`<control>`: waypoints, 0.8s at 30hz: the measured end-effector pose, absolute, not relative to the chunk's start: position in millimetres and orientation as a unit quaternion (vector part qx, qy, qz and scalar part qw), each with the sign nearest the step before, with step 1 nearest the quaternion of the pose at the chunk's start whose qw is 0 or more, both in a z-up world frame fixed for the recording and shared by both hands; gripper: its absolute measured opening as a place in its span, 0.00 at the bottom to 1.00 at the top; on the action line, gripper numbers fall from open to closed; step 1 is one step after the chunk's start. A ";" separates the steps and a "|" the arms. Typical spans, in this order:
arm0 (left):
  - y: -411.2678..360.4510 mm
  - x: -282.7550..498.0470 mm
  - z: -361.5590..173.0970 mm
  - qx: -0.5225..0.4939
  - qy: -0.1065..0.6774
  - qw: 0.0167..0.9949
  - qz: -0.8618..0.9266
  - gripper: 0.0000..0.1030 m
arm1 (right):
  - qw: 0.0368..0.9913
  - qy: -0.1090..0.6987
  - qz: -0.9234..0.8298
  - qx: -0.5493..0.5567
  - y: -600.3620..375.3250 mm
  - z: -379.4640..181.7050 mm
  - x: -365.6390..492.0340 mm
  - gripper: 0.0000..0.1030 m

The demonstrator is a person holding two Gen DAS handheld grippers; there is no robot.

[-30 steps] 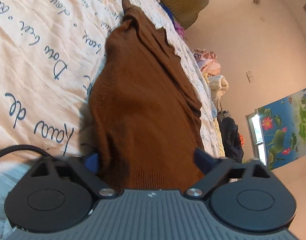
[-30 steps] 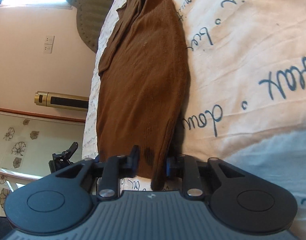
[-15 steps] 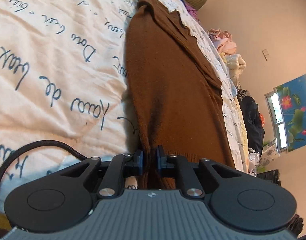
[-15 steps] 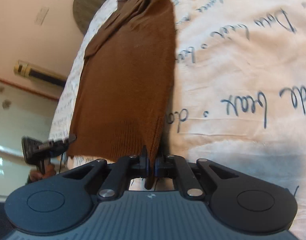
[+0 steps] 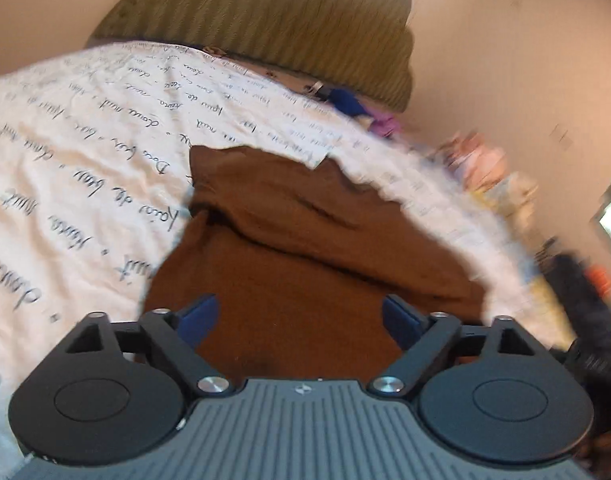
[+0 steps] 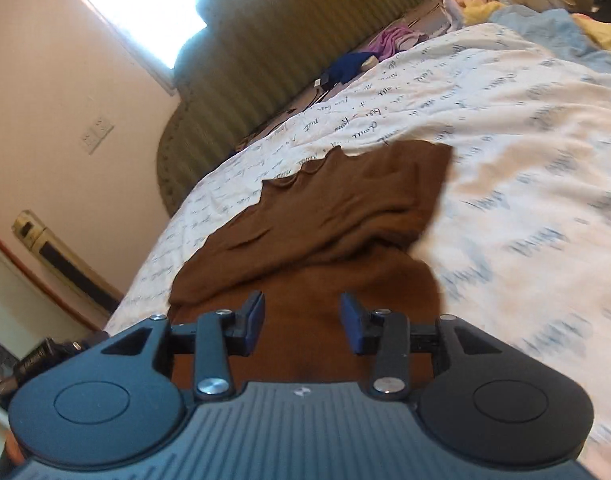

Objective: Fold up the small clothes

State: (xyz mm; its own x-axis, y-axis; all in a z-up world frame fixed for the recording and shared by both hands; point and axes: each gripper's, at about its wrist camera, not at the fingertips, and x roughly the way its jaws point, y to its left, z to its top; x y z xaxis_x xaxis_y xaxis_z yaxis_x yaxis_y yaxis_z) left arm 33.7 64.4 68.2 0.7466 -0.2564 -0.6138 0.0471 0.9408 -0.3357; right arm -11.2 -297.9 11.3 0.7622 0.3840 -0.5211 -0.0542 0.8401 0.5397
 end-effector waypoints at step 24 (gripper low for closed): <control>-2.9 14.0 16.9 0.046 0.375 0.925 -0.041 1.00 | 0.947 0.319 0.029 0.018 -233.3 -37.7 -43.2 0.70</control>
